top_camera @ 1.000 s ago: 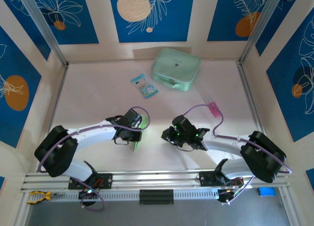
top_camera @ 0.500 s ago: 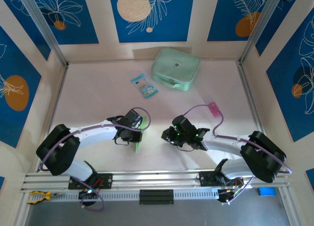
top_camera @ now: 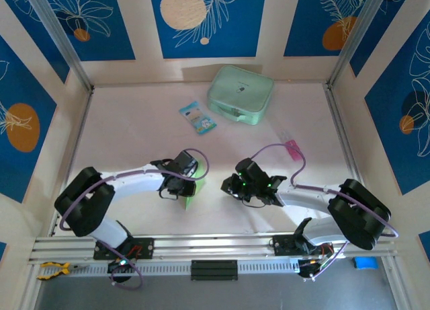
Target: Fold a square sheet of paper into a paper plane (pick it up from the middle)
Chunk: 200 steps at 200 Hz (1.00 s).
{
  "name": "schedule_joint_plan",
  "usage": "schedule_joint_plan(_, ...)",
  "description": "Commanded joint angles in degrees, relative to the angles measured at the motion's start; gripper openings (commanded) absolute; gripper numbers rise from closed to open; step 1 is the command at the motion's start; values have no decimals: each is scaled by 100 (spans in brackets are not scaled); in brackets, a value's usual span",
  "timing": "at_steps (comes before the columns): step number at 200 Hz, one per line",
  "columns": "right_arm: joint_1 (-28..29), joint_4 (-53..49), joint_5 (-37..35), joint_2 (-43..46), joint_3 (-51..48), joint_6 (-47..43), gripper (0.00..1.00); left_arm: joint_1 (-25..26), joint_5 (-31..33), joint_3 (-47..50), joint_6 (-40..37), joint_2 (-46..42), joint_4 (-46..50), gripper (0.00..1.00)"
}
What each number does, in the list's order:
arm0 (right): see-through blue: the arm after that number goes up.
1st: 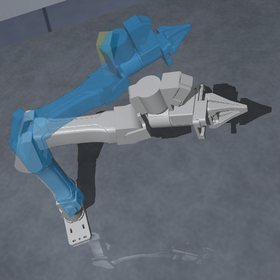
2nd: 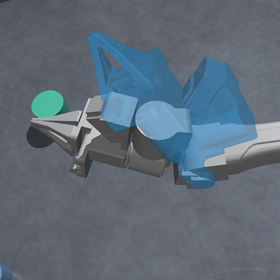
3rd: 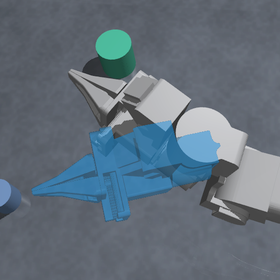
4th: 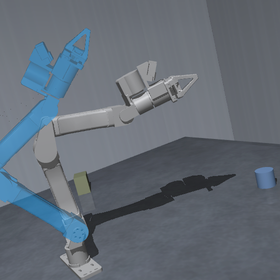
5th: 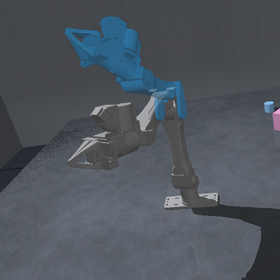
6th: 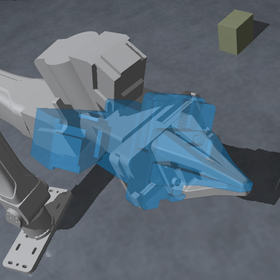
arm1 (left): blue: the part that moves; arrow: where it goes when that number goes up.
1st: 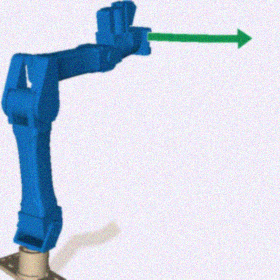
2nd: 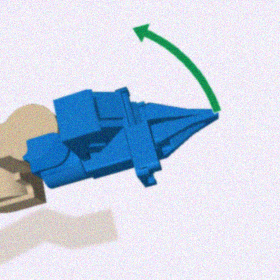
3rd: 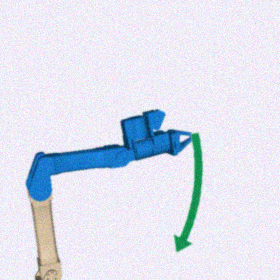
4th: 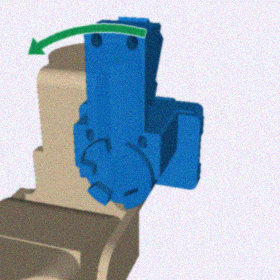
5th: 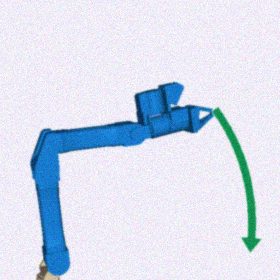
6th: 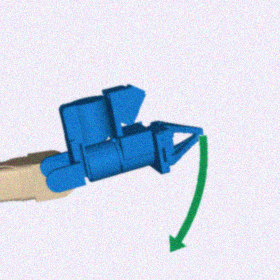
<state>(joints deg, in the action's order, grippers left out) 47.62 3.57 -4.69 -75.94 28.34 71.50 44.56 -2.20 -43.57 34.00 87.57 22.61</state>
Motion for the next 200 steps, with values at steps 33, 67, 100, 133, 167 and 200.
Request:
schedule_joint_plan(33, -34, -29, 29, -23, -109, 71, 23, 111, 144, -132, -62, 439, 268, 23)
schedule_joint_plan(67, -50, -24, 18, 98, -205, 73, 23, 150, 114, -190, 48, 673, 226, 25)
schedule_joint_plan(100, -90, -41, 3, 260, -331, 70, 23, 250, 191, -392, 167, 834, 296, 30)
schedule_joint_plan(133, -182, -56, 29, 475, -505, 73, 23, 361, 355, -657, 336, 989, 404, 33)
schedule_joint_plan(167, -257, -49, -5, 756, -675, 74, 24, 391, 516, -932, 605, 1204, 527, 36)
schedule_joint_plan(200, -315, -82, -14, 975, -790, 89, 24, 431, 572, -1238, 988, 1459, 646, 36)
